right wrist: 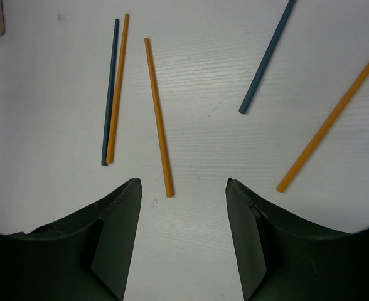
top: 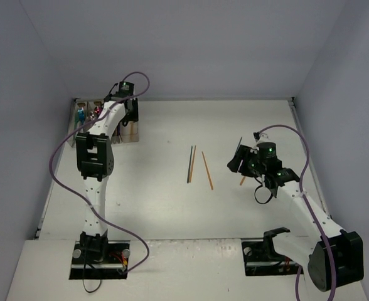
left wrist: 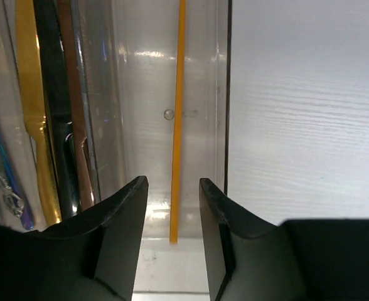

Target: Sort the eating utensils into containers

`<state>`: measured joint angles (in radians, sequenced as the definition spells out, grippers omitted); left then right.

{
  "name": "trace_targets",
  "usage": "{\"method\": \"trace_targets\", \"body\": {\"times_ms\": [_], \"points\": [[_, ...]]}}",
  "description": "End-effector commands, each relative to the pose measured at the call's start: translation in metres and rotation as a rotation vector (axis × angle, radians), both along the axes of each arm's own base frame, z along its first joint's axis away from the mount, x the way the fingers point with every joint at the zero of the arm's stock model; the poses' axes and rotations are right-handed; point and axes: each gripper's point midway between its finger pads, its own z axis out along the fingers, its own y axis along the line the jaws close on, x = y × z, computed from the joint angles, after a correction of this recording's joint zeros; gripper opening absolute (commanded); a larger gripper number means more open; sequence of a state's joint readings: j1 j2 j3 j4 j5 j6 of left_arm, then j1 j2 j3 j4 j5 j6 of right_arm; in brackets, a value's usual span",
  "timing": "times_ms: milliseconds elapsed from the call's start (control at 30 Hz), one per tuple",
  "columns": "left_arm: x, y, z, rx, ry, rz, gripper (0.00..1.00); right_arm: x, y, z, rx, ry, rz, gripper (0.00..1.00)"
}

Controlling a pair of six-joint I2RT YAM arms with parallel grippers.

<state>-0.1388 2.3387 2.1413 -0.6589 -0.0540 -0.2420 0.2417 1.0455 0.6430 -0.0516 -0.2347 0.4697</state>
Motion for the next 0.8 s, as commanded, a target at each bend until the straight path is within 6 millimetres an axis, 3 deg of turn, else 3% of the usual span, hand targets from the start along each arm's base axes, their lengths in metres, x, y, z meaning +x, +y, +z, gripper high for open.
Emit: {"method": "trace_targets", "body": {"times_ms": [0, 67, 100, 200, 267, 333, 400, 500, 633, 767], "points": [[-0.007, -0.019, 0.122, -0.05, -0.232, -0.048, 0.36, 0.004, 0.001, 0.013, 0.021, -0.048, -0.002, 0.54], [-0.026, -0.042, 0.136, -0.068, -0.244, -0.101, 0.36, 0.003, 0.001, 0.013, 0.021, -0.047, -0.005, 0.54], [-0.039, -0.052, 0.129, -0.073, -0.219, -0.123, 0.36, 0.003, 0.0, 0.012, 0.022, -0.046, -0.006, 0.54], [-0.073, -0.101, 0.137, -0.13, -0.229, -0.22, 0.36, 0.002, 0.0, 0.011, 0.023, -0.043, -0.009, 0.54], [-0.1, -0.13, 0.122, -0.165, -0.209, -0.28, 0.36, 0.002, 0.0, 0.011, 0.023, -0.043, -0.009, 0.54], [-0.118, -0.161, 0.121, -0.208, -0.215, -0.331, 0.37, 0.002, -0.001, 0.009, 0.018, -0.04, -0.009, 0.54], [-0.142, -0.185, 0.096, -0.248, -0.155, -0.36, 0.37, 0.001, -0.002, 0.007, 0.011, -0.036, -0.011, 0.54], [-0.17, -0.227, 0.082, -0.255, -0.143, -0.429, 0.37, 0.001, -0.003, 0.004, 0.003, -0.033, -0.013, 0.54], [-0.19, -0.253, 0.052, -0.235, -0.099, -0.448, 0.37, 0.001, -0.006, 0.002, -0.008, -0.034, -0.021, 0.54], [-0.19, -0.263, 0.031, -0.222, -0.076, -0.427, 0.37, 0.0, -0.008, 0.002, -0.02, -0.041, -0.028, 0.54]]}}
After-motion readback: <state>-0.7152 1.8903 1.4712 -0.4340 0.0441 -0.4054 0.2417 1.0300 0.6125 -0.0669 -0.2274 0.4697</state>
